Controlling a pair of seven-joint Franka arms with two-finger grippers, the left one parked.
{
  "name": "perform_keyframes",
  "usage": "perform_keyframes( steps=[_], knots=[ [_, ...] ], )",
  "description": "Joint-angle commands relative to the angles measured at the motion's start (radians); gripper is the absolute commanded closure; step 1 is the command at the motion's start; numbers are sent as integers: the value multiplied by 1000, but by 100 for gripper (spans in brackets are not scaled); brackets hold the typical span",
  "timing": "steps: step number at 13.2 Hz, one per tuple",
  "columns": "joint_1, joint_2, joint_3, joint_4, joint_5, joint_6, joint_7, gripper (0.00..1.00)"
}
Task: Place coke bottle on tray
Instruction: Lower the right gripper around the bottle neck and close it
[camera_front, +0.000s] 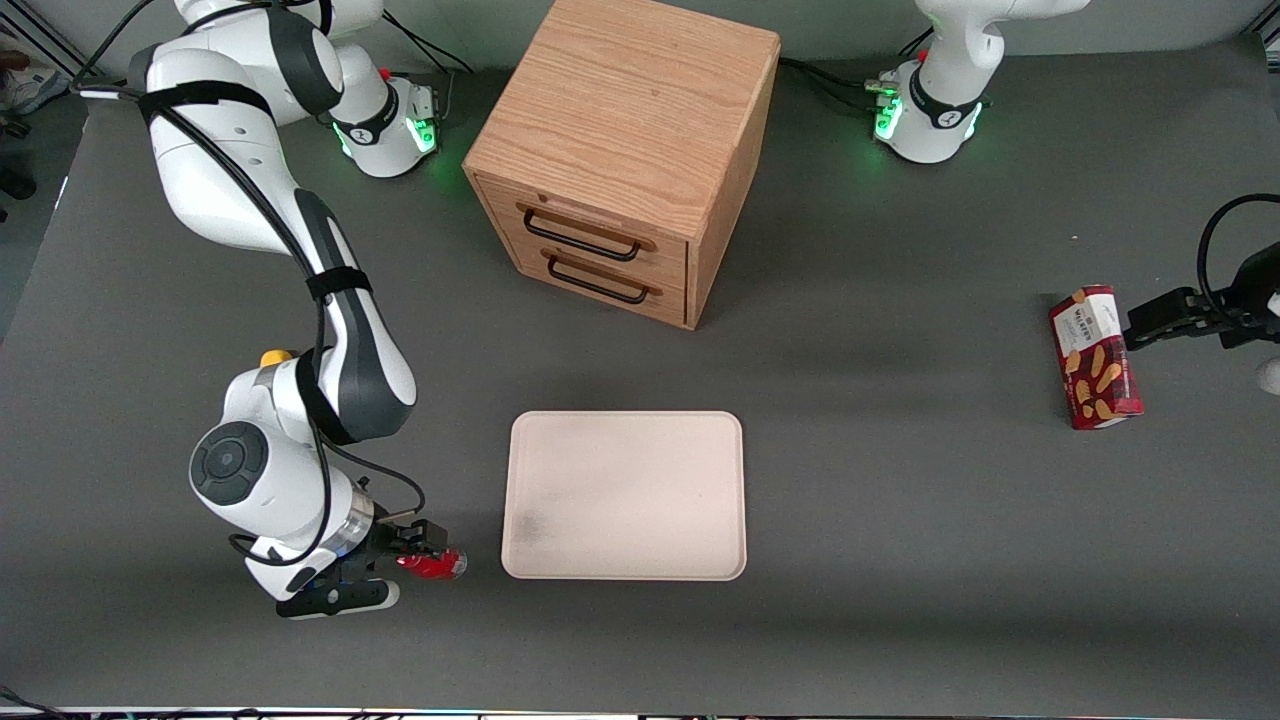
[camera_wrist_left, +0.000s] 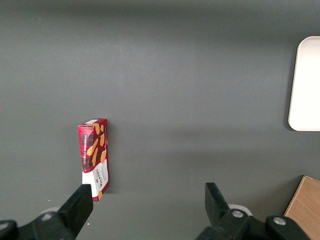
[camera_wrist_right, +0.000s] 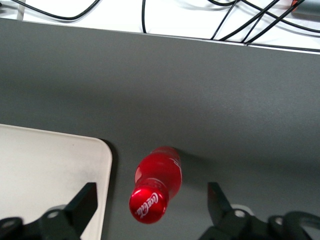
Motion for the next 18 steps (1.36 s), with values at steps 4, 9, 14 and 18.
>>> perform_keyframes(
  steps=[4, 9, 14, 18],
  knots=[
    [3, -7, 1, -8, 3, 16, -24, 90],
    [8, -10, 1, -8, 2, 14, -24, 100],
    [8, -63, 1, -8, -21, -60, -27, 100],
    [9, -152, 2, -6, -64, -171, -27, 100]
  ],
)
